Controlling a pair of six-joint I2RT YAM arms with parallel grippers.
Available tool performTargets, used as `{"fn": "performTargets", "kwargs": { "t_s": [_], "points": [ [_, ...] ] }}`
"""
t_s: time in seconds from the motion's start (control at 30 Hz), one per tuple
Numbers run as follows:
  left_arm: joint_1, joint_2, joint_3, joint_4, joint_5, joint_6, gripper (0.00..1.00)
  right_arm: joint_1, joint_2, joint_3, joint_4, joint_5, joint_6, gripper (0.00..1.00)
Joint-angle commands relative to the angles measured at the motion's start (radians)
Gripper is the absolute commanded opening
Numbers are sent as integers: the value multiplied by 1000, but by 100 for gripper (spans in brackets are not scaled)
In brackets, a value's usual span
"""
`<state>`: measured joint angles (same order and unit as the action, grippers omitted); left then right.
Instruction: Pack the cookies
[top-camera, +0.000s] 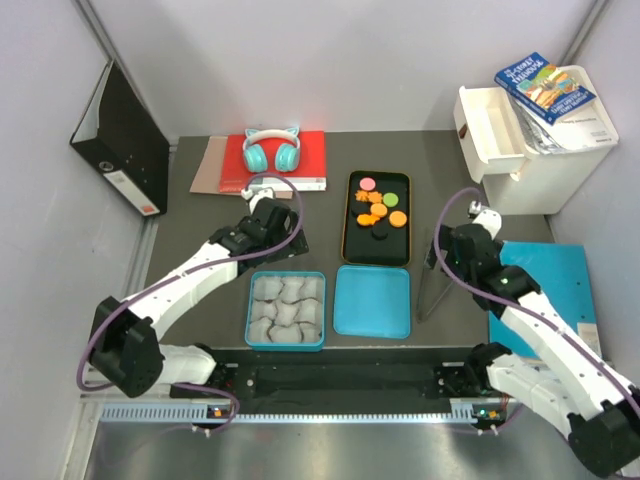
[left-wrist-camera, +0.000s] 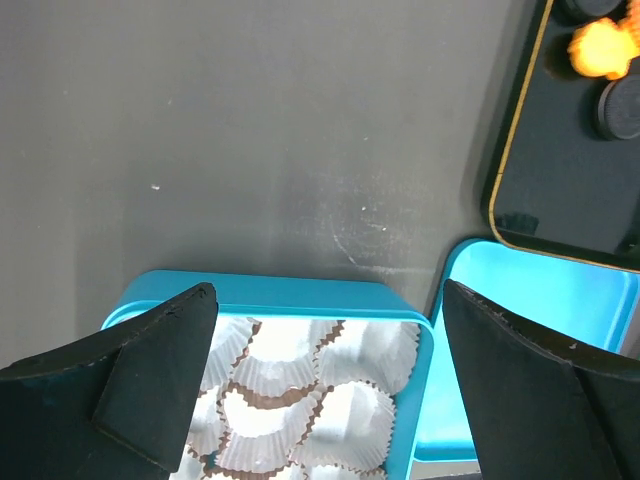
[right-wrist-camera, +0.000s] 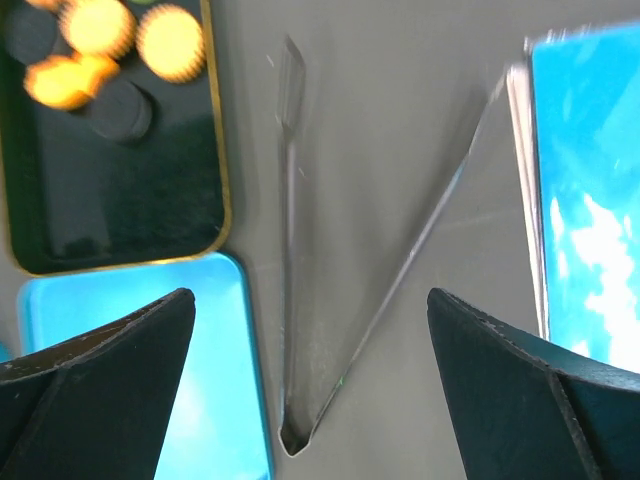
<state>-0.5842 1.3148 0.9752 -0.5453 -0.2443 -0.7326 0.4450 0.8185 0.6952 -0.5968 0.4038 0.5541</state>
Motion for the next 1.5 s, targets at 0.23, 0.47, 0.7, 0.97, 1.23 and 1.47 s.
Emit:
{"fn": "performTargets", "kwargs": {
  "t_s": [0.23,0.47,0.7,0.97,1.23,1.47],
  "points": [
    [-2,-65,-66,91,46,21,98,12,151,-71,-25,-8,159,99],
    [-2,-129,-182,206,169,42,98,11,197,-118,66,-48,147,99],
    [-2,-155,-210,213,172,36,98,12,313,-131,163,-80,144,99],
    [-2,-124,-217,186,158,13,98,12,462,-56,91,-26,187,99],
    [-2,-101,-219,183,165,12,98,11,556,-23,87,-65,193,86],
    [0,-100,-230,182,163,12,98,9,548,-37,98,-77,208,60]
  ]
}}
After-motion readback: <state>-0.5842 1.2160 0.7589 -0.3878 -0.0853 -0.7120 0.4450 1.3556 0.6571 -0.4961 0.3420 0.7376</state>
